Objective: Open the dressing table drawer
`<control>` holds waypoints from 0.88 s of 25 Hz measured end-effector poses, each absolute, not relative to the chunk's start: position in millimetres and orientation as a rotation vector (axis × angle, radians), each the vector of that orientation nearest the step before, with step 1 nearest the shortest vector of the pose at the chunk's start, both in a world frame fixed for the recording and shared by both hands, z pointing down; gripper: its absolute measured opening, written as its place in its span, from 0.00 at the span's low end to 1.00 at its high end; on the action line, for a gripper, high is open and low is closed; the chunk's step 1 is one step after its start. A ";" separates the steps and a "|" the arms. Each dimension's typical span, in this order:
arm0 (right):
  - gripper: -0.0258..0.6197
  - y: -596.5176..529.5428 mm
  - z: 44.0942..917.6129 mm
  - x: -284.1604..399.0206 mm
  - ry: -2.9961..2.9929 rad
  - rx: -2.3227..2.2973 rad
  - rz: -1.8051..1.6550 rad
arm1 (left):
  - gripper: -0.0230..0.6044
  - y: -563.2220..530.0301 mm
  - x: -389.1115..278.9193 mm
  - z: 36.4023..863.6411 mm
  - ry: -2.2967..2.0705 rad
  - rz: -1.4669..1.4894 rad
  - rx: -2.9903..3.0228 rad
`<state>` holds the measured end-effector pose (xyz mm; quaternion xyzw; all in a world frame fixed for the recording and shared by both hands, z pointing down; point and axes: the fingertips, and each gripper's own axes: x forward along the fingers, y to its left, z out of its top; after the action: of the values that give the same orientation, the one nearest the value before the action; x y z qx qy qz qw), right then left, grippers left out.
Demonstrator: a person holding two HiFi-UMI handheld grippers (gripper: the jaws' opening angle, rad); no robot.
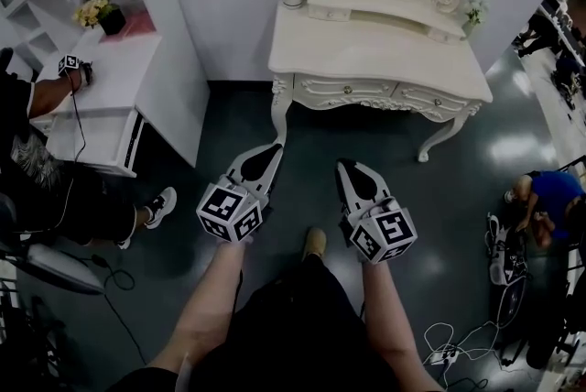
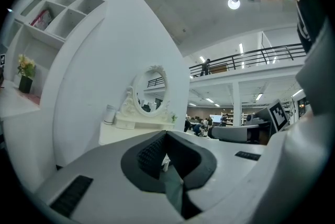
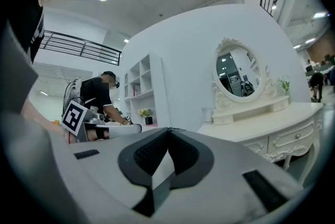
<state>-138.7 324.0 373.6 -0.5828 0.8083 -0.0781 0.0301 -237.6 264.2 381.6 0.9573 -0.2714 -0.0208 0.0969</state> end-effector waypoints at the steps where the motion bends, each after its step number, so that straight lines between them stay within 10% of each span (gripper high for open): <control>1: 0.04 317.5 374.1 -135.0 2.493 -1.795 -0.242 | 0.04 257.4 -234.9 382.5 -0.809 -0.061 2.833; 22: 0.05 184.6 382.2 -22.9 2.533 -1.685 -0.313 | 0.04 134.8 -140.3 395.0 -0.944 -0.005 2.772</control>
<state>-22.9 184.6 382.2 -0.5504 0.8276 -0.1022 0.0416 -140.3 134.8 395.0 0.9412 -0.3206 -0.0017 0.1065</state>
